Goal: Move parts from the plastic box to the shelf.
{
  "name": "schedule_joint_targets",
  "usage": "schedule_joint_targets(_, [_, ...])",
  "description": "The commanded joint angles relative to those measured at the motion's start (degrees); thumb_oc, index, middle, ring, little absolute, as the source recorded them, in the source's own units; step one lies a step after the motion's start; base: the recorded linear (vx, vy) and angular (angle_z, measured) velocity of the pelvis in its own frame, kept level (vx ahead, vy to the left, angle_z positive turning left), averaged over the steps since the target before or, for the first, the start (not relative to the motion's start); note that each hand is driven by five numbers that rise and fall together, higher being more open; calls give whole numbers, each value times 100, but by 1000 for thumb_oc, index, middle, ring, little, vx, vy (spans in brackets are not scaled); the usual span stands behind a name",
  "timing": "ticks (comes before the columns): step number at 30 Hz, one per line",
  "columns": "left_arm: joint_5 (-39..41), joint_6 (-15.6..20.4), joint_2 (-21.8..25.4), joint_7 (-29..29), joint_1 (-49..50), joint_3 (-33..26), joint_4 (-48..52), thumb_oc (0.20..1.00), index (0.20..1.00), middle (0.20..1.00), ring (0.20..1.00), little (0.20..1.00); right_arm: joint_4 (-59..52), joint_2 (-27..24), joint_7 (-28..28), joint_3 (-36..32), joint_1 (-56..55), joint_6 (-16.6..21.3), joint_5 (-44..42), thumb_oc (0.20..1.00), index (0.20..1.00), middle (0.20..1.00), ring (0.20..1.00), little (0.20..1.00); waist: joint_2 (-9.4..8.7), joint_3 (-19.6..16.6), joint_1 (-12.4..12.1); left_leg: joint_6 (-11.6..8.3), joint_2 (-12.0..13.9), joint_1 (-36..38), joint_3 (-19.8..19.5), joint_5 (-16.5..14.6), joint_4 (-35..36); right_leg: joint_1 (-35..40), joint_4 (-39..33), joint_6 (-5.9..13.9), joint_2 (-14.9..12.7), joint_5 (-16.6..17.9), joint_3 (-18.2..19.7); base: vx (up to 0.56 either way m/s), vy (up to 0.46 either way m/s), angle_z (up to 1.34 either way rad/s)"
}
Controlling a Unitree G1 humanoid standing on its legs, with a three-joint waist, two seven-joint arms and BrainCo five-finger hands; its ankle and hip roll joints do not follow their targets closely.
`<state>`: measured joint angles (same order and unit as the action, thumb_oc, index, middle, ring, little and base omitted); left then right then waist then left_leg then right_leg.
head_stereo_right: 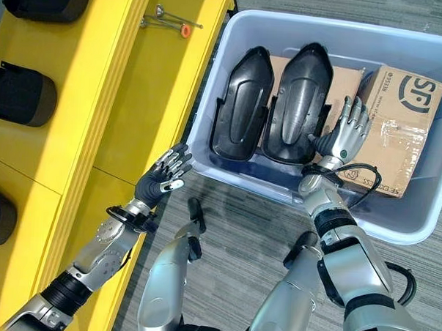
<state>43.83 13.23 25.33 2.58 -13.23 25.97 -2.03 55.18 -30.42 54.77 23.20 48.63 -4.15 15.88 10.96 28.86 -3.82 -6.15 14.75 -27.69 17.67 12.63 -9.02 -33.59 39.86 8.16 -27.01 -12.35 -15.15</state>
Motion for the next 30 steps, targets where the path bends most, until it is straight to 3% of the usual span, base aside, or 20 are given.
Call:
schedule_joint_targets(1, [-30, 373, 53, 109, -345, 24, 234, 1000, 1000, 1000, 1000, 1000, -86, -186, 164, -89, 505, 178, 92, 1000, 1000, 1000, 1000, 1000, 85, 94, -96, -32, 94, -7, -23, -1132, -764, 20, -218, -152, 313, 224, -167, 0, 0, 0])
schedule_joint_targets(6, [-53, 304, 4, 244, -355, -15, 203, 1000, 1000, 1000, 1000, 1000, -53, -138, -347, 34, 507, 347, -315, 1000, 1000, 1000, 1000, 1000, 64, 94, -117, -33, 82, -26, -36, -1118, -717, 8, -253, -163, 326, 225, -184, -30, -7, 3])
schedule_joint_targets(8, [-117, 307, 24, 222, -365, -24, 196, 1000, 1000, 1000, 1000, 1000, -37, -121, -682, 128, 511, 437, -125, 1000, 1000, 1000, 1000, 1000, 57, 94, -132, -31, 91, -52, -53, -1121, -742, -12, -212, -173, 313, 215, -192, 0, 0, 0])
schedule_joint_targets(13, [-101, 248, 64, 283, -356, -91, 188, 1000, 1000, 1000, 1000, 1000, -200, -255, -714, 410, 682, 899, 429, 1000, 1000, 1000, 1000, 1000, 53, 94, -181, -32, 90, -79, -95, -1124, -787, -28, -149, -175, 287, 196, -223, 0, 0, 0])
schedule_joint_targets(20, [-169, 183, 75, 312, -327, -155, 229, 1000, 1000, 1000, 1000, 1000, -392, -235, -924, 357, 569, 963, -219, 1000, 1000, 1000, 1000, 1000, 21, 94, -167, -43, 104, -76, -82, -1138, -801, -27, -126, -173, 284, 176, -228, 0, 0, 0])
schedule_joint_targets(22, [-182, 159, 60, 282, -345, -149, 238, 1000, 1000, 1000, 1000, 1000, -361, -180, -939, 277, 527, 929, -828, 1000, 1000, 1000, 1000, 1000, 29, 94, -155, -42, 108, -95, -73, -1141, -816, -63, -88, -183, 282, 162, -207, 0, 0, 0])
schedule_joint_targets(25, [-270, 140, 50, 266, -335, -174, 253, 1000, 1000, 1000, 1000, 1000, -194, -64, -1150, -28, 423, 1072, -1548, 1000, 1000, 1000, 1000, 1000, 46, 94, -144, -43, 96, -108, -71, -1145, -806, -99, -59, -198, 284, 144, -195, 0, 0, 0])
schedule_joint_targets(30, [-192, 107, 33, 208, -324, -164, 268, 1000, 1000, 1000, 1000, 1000, -25, 57, -1173, -437, 270, 1167, -2032, 1000, 1000, 1000, 1000, 1000, 94, 94, -99, -47, 92, -117, -44, -1164, -822, -151, 13, -213, 275, 95, -143, 0, 0, 0])
